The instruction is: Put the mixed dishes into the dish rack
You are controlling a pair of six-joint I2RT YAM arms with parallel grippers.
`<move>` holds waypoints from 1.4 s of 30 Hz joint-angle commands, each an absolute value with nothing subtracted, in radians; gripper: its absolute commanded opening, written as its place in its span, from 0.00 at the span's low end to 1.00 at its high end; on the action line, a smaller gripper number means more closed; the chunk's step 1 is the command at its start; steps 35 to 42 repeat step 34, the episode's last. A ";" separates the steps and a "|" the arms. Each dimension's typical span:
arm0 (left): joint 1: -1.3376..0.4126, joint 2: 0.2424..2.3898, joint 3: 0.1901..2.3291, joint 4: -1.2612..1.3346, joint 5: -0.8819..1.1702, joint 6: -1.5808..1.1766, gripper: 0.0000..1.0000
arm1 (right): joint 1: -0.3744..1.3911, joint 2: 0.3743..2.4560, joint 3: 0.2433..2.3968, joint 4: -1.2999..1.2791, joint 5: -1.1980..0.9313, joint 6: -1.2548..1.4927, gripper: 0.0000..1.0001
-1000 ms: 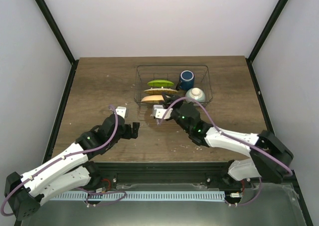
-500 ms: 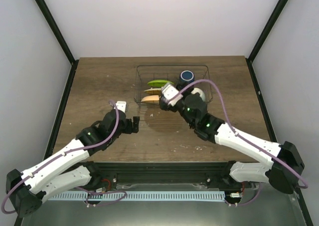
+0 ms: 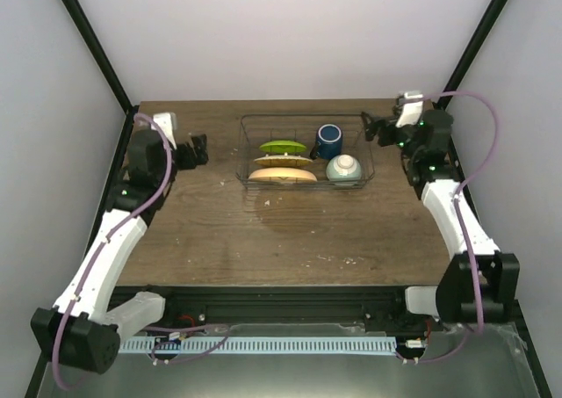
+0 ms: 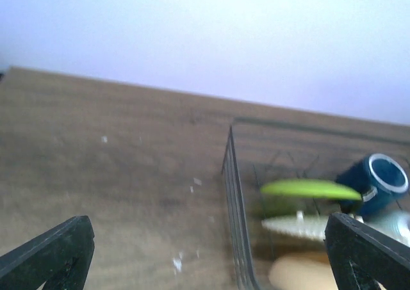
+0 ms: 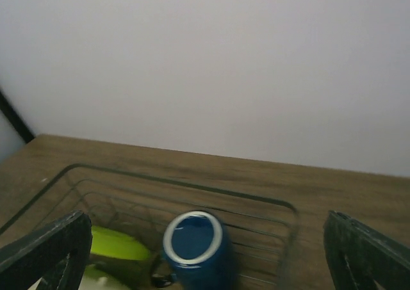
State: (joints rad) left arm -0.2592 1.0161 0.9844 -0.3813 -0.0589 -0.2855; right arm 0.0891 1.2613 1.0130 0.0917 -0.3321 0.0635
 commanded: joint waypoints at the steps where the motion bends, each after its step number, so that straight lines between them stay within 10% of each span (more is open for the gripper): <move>1: -0.144 1.109 1.068 -0.250 0.056 -0.172 1.00 | -0.109 1.356 1.060 0.177 -0.526 0.186 1.00; 16: 0.045 1.255 0.689 0.495 0.089 -0.136 1.00 | -0.209 1.584 0.736 0.841 -0.221 -0.016 1.00; 42: 0.046 1.323 0.606 0.605 0.025 -0.095 1.00 | -0.210 1.639 0.715 0.830 -0.272 -0.056 1.00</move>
